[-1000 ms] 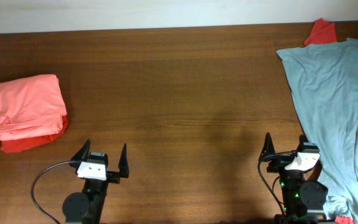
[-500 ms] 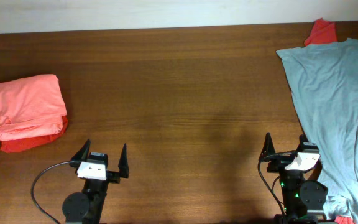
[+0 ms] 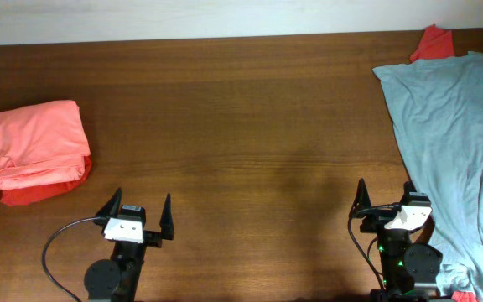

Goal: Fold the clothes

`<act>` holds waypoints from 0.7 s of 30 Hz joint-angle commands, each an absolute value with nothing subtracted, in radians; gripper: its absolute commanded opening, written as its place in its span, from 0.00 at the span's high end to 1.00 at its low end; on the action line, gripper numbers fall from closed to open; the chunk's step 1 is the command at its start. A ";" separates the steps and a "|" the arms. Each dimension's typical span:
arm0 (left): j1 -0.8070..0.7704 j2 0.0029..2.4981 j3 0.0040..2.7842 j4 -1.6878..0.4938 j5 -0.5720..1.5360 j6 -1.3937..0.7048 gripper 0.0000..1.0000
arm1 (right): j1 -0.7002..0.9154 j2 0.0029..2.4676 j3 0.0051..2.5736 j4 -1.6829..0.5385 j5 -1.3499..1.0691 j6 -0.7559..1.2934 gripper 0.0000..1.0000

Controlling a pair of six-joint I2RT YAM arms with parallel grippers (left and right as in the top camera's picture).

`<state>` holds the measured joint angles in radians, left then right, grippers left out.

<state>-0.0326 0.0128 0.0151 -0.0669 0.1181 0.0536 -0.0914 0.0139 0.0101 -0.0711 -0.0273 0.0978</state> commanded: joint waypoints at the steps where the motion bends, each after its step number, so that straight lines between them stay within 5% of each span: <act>1: -0.038 0.005 0.009 -0.069 0.107 0.070 0.01 | -0.098 0.009 0.006 -0.075 -0.038 0.093 0.02; 21: -0.038 0.005 0.009 -0.069 0.107 0.070 0.01 | -0.098 0.009 0.006 -0.075 -0.038 0.093 0.01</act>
